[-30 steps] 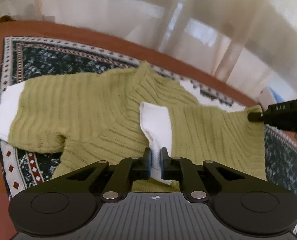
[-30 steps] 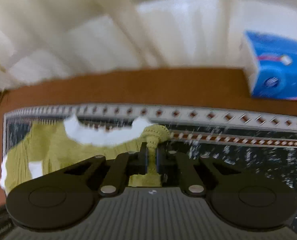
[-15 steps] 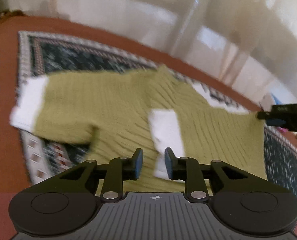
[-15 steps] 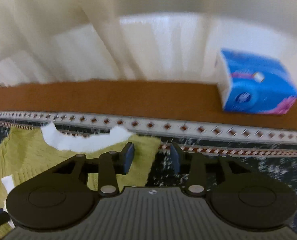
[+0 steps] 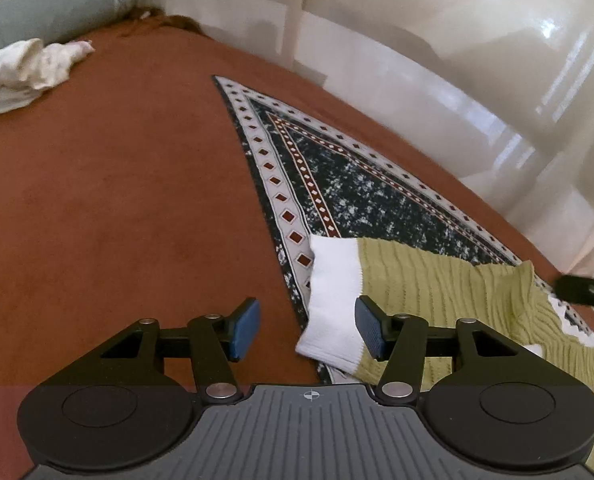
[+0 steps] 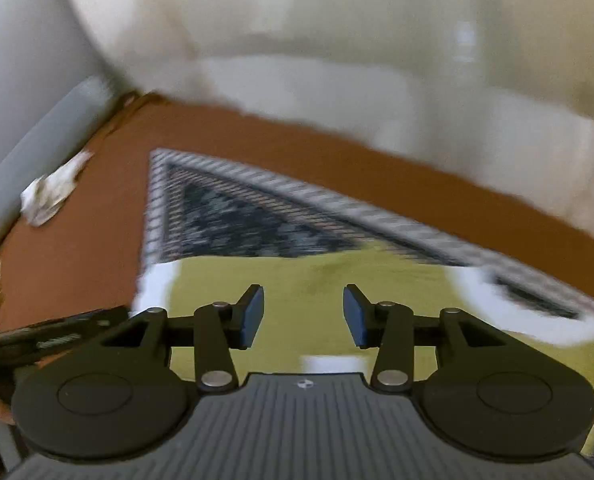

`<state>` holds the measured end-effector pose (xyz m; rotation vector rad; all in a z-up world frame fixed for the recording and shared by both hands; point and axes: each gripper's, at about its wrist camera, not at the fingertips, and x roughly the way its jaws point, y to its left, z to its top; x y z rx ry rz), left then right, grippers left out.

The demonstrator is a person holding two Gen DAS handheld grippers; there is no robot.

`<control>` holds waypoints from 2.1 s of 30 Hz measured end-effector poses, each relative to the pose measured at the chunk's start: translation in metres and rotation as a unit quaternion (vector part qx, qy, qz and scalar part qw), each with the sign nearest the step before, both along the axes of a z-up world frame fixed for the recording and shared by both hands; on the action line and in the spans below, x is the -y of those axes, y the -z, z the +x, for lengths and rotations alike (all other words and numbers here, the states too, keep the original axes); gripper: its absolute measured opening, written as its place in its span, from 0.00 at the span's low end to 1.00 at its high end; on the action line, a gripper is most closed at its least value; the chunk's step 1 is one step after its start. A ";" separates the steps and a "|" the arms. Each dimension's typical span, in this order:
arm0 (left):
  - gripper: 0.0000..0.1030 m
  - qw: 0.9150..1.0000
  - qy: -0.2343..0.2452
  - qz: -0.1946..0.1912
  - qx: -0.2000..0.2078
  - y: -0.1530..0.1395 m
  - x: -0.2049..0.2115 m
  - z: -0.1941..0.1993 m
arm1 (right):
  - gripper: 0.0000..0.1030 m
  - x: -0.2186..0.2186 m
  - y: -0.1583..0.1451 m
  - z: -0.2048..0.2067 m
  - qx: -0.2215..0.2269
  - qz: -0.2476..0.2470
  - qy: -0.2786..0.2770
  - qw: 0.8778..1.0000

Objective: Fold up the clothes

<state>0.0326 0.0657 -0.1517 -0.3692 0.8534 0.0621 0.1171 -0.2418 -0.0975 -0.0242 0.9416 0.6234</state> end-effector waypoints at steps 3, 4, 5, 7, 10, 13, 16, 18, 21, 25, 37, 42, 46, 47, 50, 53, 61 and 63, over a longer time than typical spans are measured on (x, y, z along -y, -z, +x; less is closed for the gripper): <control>0.65 0.999 0.028 -0.015 -0.002 0.004 -0.004 0.003 | 0.47 -0.041 0.008 0.004 -0.026 0.003 -0.021 0.999; 0.63 0.999 0.034 -0.019 -0.004 0.006 -0.004 0.002 | 0.47 -0.052 0.009 0.005 -0.034 0.003 -0.025 0.999; 0.62 0.999 0.040 -0.024 -0.007 0.008 -0.004 0.003 | 0.47 -0.064 0.011 0.007 -0.042 0.003 -0.030 0.999; 0.59 0.998 0.046 -0.031 -0.007 0.012 -0.004 0.002 | 0.47 -0.083 0.014 0.009 -0.055 -0.001 -0.036 0.998; 0.21 0.997 0.066 -0.035 -0.012 0.014 -0.004 0.004 | 0.47 -0.108 0.015 0.011 -0.066 -0.010 -0.047 0.997; 0.05 0.996 0.088 -0.016 0.001 0.011 -0.002 0.001 | 0.47 -0.128 0.018 0.012 -0.079 -0.019 -0.059 0.995; 0.02 0.994 0.103 0.003 0.018 0.006 -0.001 -0.002 | 0.47 -0.144 0.022 0.011 -0.087 -0.035 -0.074 0.993; 0.01 0.994 0.110 -0.001 0.027 0.003 -0.001 -0.004 | 0.47 -0.152 0.027 0.009 -0.095 -0.049 -0.084 0.991; 0.00 0.992 0.124 -0.009 0.034 0.002 0.002 -0.004 | 0.47 -0.163 0.032 0.005 -0.104 -0.067 -0.098 0.987; 0.00 0.988 0.149 -0.012 0.047 -0.001 0.012 -0.006 | 0.47 -0.174 0.037 0.001 -0.105 -0.090 -0.107 0.985; 0.04 0.988 0.146 -0.031 0.031 0.004 0.012 -0.014 | 0.02 -0.201 0.050 -0.005 -0.081 -0.177 -0.129 0.972; 0.42 0.989 0.142 -0.045 0.014 -0.005 -0.002 -0.035 | 0.02 -0.186 0.025 0.001 -0.068 -0.140 -0.109 0.982; 0.54 0.982 0.182 -0.049 -0.008 -0.007 -0.001 -0.054 | 0.02 -0.158 -0.008 0.008 -0.065 -0.087 -0.081 0.991; 0.54 0.980 0.194 -0.049 -0.014 -0.007 0.002 -0.060 | 0.02 -0.150 -0.016 0.010 -0.065 -0.074 -0.074 0.992; 0.55 0.974 0.220 -0.043 -0.035 -0.005 0.015 -0.075 | 0.02 -0.126 -0.039 0.014 -0.061 -0.038 -0.050 0.996; 0.56 0.969 0.237 -0.042 -0.058 0.000 0.025 -0.094 | 0.02 -0.100 -0.053 0.018 -0.057 -0.011 -0.025 0.998; 0.55 0.959 0.271 -0.010 -0.081 0.001 0.054 -0.141 | 0.02 -0.032 -0.069 0.023 -0.056 0.059 0.029 0.996; 0.22 0.959 0.270 0.004 -0.085 0.000 0.062 -0.144 | 0.02 -0.019 -0.067 0.023 -0.063 0.075 0.038 0.994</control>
